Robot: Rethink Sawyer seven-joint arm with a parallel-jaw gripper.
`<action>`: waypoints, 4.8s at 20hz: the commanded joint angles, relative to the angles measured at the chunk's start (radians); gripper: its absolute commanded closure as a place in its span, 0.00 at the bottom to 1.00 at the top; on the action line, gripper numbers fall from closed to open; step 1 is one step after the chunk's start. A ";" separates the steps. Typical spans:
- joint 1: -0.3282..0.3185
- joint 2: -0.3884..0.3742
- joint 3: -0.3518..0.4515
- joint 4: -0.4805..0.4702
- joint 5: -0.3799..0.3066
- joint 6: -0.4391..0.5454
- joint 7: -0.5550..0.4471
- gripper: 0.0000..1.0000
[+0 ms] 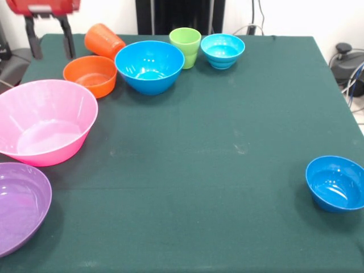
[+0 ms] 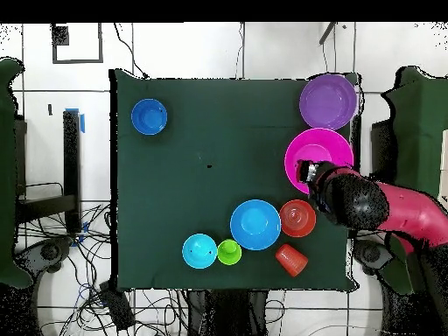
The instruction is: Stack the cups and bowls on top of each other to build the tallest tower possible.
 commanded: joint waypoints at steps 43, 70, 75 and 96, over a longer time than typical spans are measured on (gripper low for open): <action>0.136 0.132 -0.057 -0.010 -0.187 -0.176 -0.003 0.00; 0.133 0.201 -0.030 -0.107 -0.227 -0.108 -0.118 0.00; 0.134 0.238 -0.027 -0.137 -0.237 -0.116 -0.131 0.00; 0.198 0.172 -0.082 -0.134 -0.248 -0.103 -0.088 0.00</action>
